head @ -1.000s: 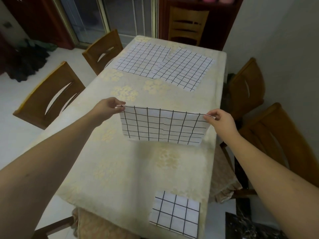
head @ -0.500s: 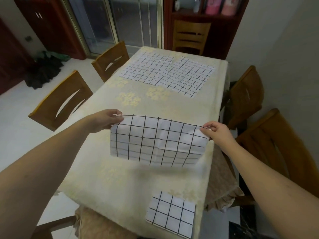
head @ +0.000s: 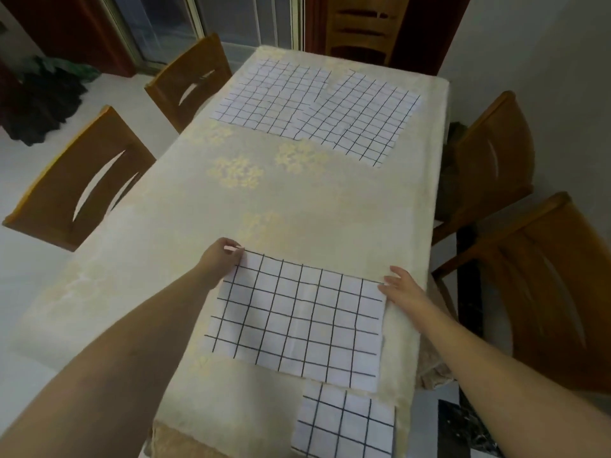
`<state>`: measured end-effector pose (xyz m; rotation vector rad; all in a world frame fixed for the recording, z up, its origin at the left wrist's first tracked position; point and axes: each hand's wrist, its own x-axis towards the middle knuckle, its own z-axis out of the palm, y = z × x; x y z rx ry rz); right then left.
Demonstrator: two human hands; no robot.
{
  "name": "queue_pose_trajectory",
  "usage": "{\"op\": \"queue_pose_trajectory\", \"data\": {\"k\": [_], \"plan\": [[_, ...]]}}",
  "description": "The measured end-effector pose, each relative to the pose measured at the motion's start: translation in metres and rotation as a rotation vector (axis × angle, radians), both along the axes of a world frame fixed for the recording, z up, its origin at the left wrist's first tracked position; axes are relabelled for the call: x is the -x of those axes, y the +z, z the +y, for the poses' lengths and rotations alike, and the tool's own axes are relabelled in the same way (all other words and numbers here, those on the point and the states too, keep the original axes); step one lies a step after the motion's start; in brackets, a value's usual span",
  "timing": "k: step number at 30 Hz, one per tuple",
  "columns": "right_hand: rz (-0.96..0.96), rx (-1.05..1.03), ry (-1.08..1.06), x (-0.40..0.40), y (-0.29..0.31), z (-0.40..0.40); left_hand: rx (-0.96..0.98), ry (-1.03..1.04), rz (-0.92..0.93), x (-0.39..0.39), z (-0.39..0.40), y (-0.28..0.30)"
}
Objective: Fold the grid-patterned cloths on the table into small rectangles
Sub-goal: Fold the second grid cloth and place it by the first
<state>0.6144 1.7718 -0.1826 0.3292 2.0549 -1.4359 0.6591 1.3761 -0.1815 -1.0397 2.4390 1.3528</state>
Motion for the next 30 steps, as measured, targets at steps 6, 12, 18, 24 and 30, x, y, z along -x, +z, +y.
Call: {"op": "queue_pose_trajectory", "data": {"k": [6, 12, 18, 24, 30], "plan": [[0.222, -0.175, 0.084, -0.032, -0.015, -0.020, -0.086, 0.066, -0.075, -0.009, -0.014, -0.026], [0.455, -0.330, 0.631, -0.084, -0.033, -0.051, -0.109, 0.052, -0.119, -0.021, -0.019, -0.030], [0.594, -0.484, 0.927, -0.103, -0.043, -0.065, -0.126, -0.078, -0.258, -0.049, -0.026, -0.027], [0.635, -0.647, 1.184, -0.107, -0.045, -0.068, -0.100, -0.126, -0.312, -0.067, -0.026, -0.030], [0.620, -0.710, 1.250, -0.104, -0.035, -0.067, -0.114, -0.102, -0.234, -0.076, -0.015, -0.010]]}}
